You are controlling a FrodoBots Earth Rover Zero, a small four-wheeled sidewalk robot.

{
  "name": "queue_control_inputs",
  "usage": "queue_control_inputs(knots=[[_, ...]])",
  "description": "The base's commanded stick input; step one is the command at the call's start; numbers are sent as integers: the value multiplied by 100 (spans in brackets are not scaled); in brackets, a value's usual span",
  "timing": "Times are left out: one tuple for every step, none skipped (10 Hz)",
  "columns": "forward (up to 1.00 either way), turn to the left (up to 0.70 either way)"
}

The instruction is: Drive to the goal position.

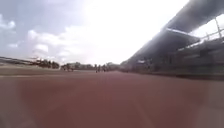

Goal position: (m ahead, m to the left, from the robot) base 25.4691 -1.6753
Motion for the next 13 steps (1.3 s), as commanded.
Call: queue_control_inputs(knots=[[70, 0], [70, 0], [70, 0], [70, 0], [70, 0], [70, 0], [70, 0], [70, 0], [70, 0], [70, 0], [70, 0], [70, 0], [70, 0]])
